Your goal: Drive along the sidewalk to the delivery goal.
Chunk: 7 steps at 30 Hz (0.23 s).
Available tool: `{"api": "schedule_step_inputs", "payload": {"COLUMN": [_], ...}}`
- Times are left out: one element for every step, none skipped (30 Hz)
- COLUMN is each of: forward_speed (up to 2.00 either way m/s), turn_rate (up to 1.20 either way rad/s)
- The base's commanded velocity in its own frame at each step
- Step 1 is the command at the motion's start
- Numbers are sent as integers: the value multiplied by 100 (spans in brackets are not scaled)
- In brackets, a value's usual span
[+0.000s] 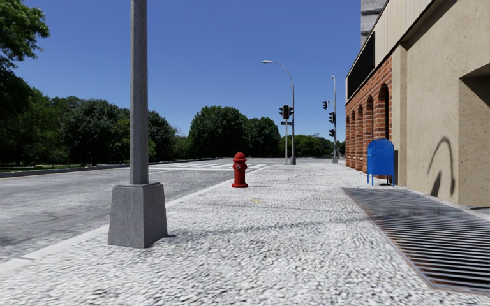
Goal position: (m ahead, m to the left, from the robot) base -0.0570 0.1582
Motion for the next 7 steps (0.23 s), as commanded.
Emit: {"api": "schedule_step_inputs", "payload": {"forward_speed": [0,0,0,0,0,0,0], "turn_rate": [0,0,0,0,0,0,0]}}
